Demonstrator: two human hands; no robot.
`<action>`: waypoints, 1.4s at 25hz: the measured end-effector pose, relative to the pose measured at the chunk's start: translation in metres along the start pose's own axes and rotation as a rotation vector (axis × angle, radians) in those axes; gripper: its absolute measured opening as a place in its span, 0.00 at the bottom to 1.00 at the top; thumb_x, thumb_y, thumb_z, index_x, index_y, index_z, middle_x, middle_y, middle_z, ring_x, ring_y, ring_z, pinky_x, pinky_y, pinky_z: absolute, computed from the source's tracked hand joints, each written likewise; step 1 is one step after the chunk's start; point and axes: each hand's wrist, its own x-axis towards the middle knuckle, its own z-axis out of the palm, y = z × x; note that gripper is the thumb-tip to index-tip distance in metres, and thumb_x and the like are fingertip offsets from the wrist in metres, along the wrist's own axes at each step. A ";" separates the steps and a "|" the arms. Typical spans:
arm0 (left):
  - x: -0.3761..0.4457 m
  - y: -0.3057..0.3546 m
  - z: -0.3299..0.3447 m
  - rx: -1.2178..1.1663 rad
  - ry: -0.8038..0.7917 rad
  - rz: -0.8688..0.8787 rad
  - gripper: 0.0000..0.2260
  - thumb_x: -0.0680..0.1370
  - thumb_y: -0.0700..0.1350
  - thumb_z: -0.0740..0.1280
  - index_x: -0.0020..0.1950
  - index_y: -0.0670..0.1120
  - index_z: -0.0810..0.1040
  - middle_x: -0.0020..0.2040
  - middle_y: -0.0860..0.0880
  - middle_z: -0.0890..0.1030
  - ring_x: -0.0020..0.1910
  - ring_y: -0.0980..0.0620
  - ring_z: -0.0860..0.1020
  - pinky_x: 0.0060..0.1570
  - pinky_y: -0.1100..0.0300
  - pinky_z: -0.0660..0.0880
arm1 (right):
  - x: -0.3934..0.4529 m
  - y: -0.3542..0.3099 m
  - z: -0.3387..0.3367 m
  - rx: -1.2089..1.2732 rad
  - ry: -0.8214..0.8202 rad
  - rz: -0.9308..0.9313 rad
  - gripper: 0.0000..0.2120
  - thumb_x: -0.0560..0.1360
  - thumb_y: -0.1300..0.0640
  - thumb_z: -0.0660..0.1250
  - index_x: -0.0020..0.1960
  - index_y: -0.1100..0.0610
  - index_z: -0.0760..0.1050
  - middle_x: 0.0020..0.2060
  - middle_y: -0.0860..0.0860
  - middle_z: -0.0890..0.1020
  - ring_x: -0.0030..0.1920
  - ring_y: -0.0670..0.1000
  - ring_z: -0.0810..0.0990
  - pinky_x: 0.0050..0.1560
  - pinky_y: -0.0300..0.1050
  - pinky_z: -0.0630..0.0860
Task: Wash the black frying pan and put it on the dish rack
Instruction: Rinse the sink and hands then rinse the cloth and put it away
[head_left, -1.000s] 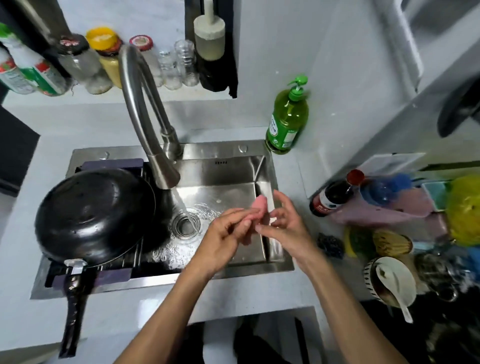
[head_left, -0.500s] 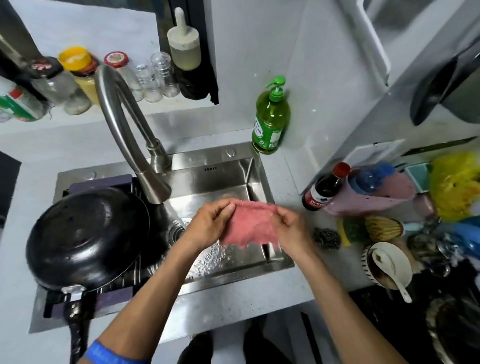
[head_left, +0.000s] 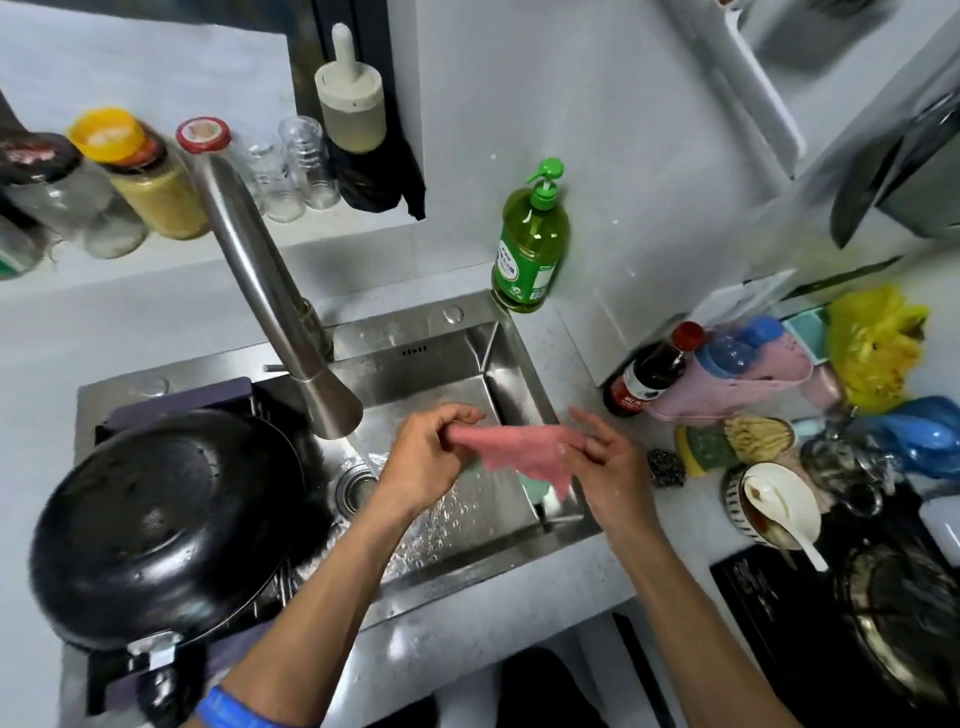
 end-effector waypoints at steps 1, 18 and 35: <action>0.005 -0.001 0.001 0.038 -0.009 0.019 0.22 0.67 0.24 0.71 0.51 0.48 0.82 0.49 0.56 0.81 0.51 0.54 0.80 0.53 0.64 0.77 | 0.001 0.004 0.000 -0.033 0.005 0.011 0.18 0.74 0.64 0.73 0.60 0.48 0.80 0.49 0.38 0.83 0.48 0.35 0.83 0.45 0.30 0.78; 0.211 0.038 0.073 0.732 0.031 0.150 0.17 0.70 0.37 0.67 0.54 0.53 0.82 0.51 0.46 0.82 0.50 0.43 0.78 0.52 0.49 0.76 | 0.150 0.053 -0.008 -0.043 0.265 0.497 0.13 0.74 0.45 0.68 0.41 0.56 0.78 0.34 0.55 0.82 0.34 0.57 0.81 0.37 0.52 0.82; 0.190 -0.030 0.159 1.280 -0.378 0.173 0.23 0.78 0.59 0.59 0.72 0.55 0.65 0.73 0.45 0.60 0.71 0.38 0.59 0.67 0.29 0.54 | 0.072 0.144 -0.080 -1.072 0.044 0.082 0.26 0.67 0.65 0.70 0.66 0.57 0.75 0.64 0.57 0.76 0.60 0.63 0.73 0.53 0.57 0.75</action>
